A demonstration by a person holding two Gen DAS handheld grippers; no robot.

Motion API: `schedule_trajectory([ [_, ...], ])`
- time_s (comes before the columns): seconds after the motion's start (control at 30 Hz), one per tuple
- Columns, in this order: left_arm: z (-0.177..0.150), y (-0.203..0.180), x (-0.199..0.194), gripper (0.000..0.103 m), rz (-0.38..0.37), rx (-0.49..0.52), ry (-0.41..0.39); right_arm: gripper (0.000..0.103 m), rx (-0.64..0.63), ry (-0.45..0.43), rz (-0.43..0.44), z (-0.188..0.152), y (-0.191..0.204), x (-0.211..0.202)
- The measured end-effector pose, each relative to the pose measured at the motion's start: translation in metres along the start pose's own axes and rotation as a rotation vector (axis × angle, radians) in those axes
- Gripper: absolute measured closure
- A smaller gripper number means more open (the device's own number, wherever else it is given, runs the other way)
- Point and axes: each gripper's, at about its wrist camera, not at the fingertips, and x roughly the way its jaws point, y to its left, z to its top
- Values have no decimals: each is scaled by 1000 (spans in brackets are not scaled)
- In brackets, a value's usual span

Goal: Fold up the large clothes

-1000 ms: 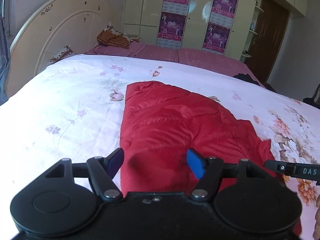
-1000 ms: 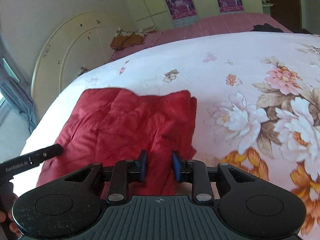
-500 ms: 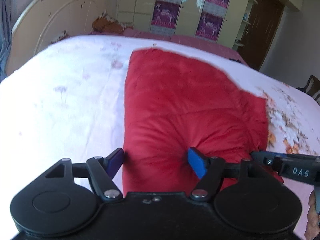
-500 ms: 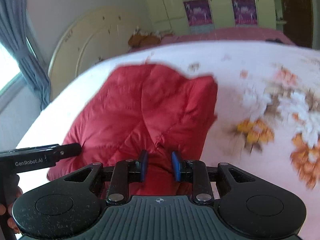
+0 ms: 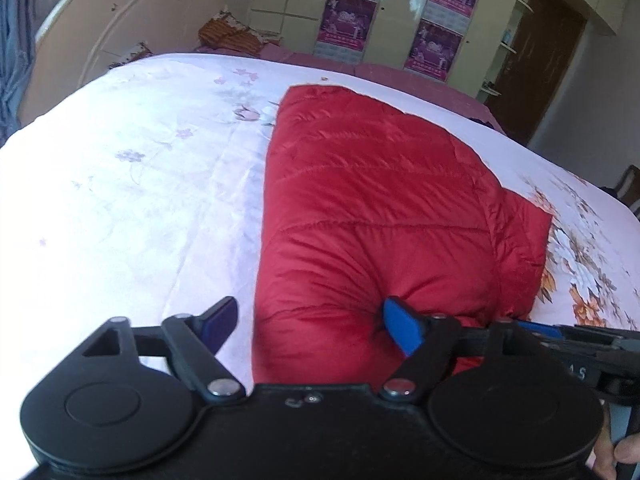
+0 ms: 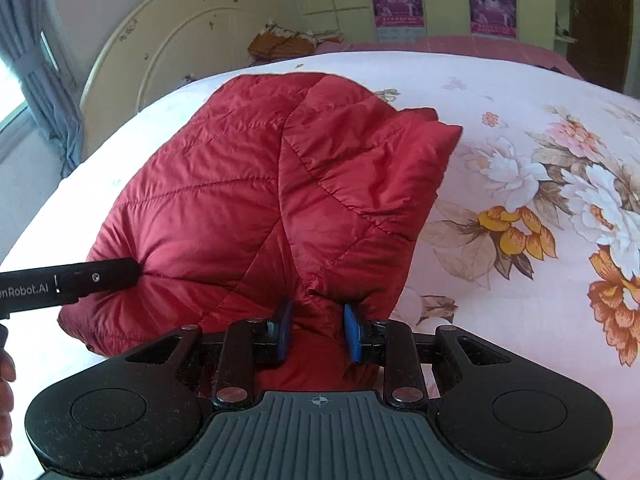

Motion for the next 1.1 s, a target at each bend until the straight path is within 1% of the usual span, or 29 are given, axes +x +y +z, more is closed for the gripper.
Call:
schedule_trajectory([
  [0.03,0,-1,-2,10,12,-7,0,76,-16,3,-3,0,1,1],
  [0.13,2,-3,-8,0,40,-26,14,74,-26,28,-5,4,1,3],
  [0.23,3,-7,-16,0,85,-35,42,72,-18,46,-10,12,2,-3],
  [0.27,0,-8,-18,0,90,-40,51,68,-10,35,-14,14,2,-10],
  [0.3,0,-9,-24,0,93,-49,58,49,0,14,-16,13,1,-18],
  [0.33,-1,-11,-29,0,100,-54,60,35,10,-15,-22,11,0,-27],
  [0.37,-1,-13,-36,0,114,-58,61,15,15,-54,-28,7,-1,-41],
  [0.4,-3,-17,-45,0,135,-55,55,14,12,-80,-22,4,0,-52],
  [0.47,-7,-29,-65,0,182,-29,26,14,12,-100,-4,-2,0,-72],
  [0.5,-10,-35,-76,0,190,-10,6,14,12,-116,9,-5,0,-83],
  [0.57,-18,-46,-100,0,191,22,-46,14,-5,-145,27,-14,2,-107],
  [0.63,-28,-56,-126,0,184,22,-99,14,-25,-179,28,-25,6,-132],
  [0.77,-52,-84,-176,0,198,62,-157,14,-35,-227,41,-51,9,-181],
  [0.9,-77,-107,-218,0,190,28,-144,14,-58,-275,18,-80,13,-234],
  [1.0,-94,-116,-243,0,190,35,-151,14,-70,-322,-5,-99,16,-272],
  [1.1,-111,-121,-261,0,180,55,-148,13,-78,-360,-27,-116,20,-302],
])
